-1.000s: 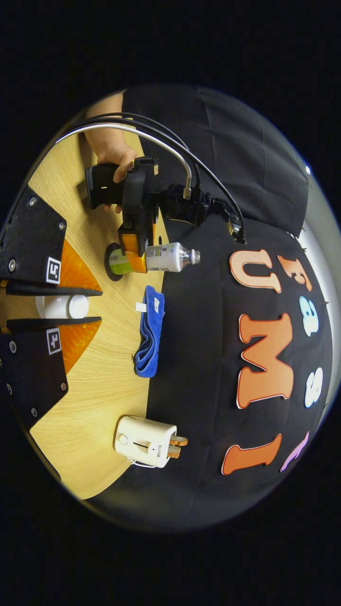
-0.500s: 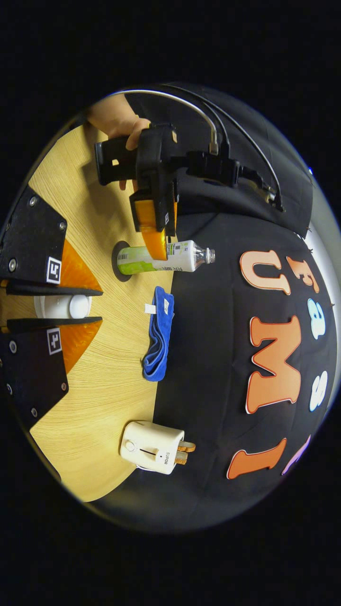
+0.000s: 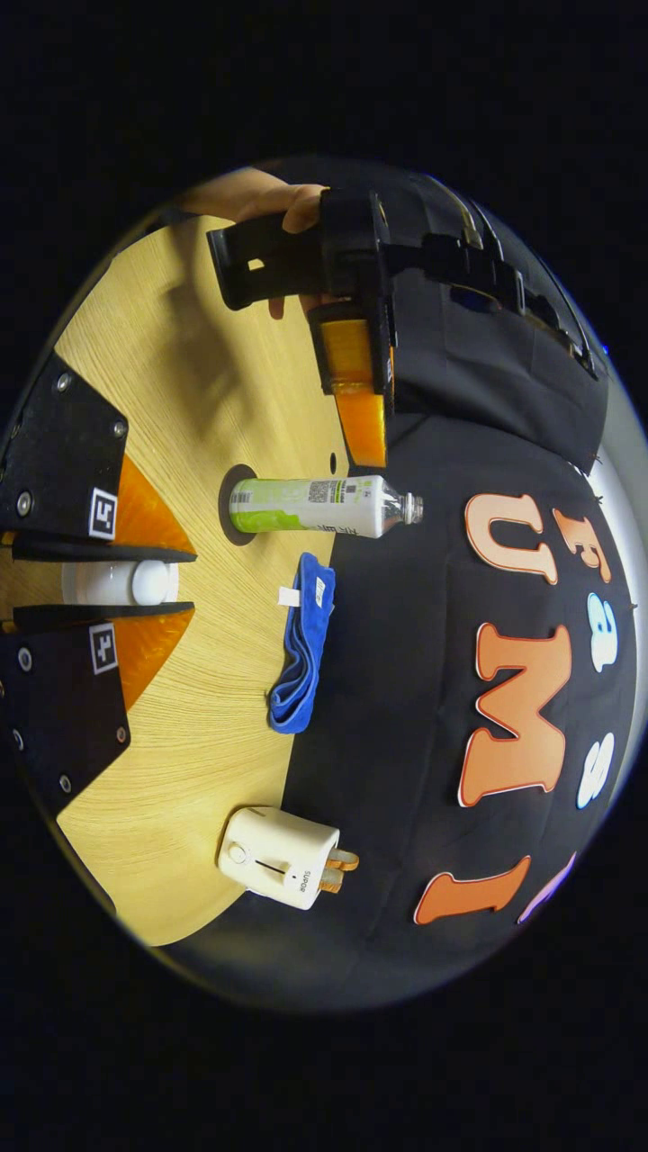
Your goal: Open the teacup lid with one hand, grasp the water bottle and pour water into the teacup with the other hand; after pouring, place the water bottle on the coaster and then close the teacup lid.
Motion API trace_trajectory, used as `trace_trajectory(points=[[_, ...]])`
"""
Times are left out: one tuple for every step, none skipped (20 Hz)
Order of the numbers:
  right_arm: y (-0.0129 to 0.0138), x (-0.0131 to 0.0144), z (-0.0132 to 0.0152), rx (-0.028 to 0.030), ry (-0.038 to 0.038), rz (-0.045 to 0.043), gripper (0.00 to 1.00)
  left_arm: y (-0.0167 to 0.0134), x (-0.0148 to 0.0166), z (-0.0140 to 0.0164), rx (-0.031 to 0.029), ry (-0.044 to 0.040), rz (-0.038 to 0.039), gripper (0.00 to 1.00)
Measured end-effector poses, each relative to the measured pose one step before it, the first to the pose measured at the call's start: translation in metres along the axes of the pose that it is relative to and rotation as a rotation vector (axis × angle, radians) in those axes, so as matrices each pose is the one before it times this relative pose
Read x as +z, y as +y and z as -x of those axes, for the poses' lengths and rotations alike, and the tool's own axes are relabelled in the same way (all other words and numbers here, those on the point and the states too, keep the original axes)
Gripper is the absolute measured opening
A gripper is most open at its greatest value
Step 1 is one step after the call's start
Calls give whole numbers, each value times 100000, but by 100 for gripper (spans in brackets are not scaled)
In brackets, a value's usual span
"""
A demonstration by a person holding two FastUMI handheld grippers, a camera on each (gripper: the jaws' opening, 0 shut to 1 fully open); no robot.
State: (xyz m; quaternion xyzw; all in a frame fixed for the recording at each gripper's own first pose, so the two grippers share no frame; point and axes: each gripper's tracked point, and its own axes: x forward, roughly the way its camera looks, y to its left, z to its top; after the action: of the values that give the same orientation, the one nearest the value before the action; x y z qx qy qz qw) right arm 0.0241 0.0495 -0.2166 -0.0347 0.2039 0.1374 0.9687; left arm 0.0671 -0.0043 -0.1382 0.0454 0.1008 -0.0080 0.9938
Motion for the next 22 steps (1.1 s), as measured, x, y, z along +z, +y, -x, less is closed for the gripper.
trace_trajectory(points=[[-110,-41,9,-390,80,402,19,116,368,338,619,-705,-223,98],[-111,57,36,-841,-33,1004,20,61,291,343,110,-413,-138,96],[21,198,211,-686,-783,1744,25,-8,377,355,215,-571,220,96],[17,446,183,-611,-1235,1843,26,130,99,231,381,446,150,98],[-143,444,201,-785,-1686,1300,30,36,97,393,189,333,501,98],[-125,706,160,-584,-2076,144,33,123,116,358,246,57,1144,98],[97,845,194,29,-2268,-731,42,73,175,451,5,144,1236,98],[-103,927,267,-368,-2265,-1297,47,290,332,511,261,-142,1230,98],[-241,958,300,-888,-2527,-1647,53,297,484,468,394,-575,752,98],[-349,1133,355,-1608,-1992,-1696,56,424,481,432,875,-686,281,98],[-482,943,348,-1977,-1625,-1453,61,440,697,527,890,-1234,295,98],[-314,1134,337,-1718,-2176,-928,65,534,763,552,593,-1008,349,98],[-303,1190,392,-1607,-2480,-522,69,629,479,582,1091,-896,314,98],[-166,1187,441,-954,-2428,-112,71,823,400,196,1725,-709,764,96],[-90,1150,394,-913,-2191,309,74,738,533,392,1315,-693,900,97],[-291,1011,399,-1653,-1879,297,75,556,719,367,1018,-747,1606,98],[-366,920,427,-1728,-1206,65,75,513,567,478,748,-608,1743,95],[-269,748,411,-1888,-369,54,75,492,680,380,645,-1243,1710,95],[-432,639,372,-2278,-227,63,77,523,450,450,847,-1172,380,96],[-285,666,368,-1544,-689,-165,78,824,247,423,1263,-418,-914,97],[155,700,305,-734,-924,-475,80,621,129,356,1295,-226,-1777,96],[93,634,339,-89,-923,-1092,81,357,150,380,954,233,-1829,96]])
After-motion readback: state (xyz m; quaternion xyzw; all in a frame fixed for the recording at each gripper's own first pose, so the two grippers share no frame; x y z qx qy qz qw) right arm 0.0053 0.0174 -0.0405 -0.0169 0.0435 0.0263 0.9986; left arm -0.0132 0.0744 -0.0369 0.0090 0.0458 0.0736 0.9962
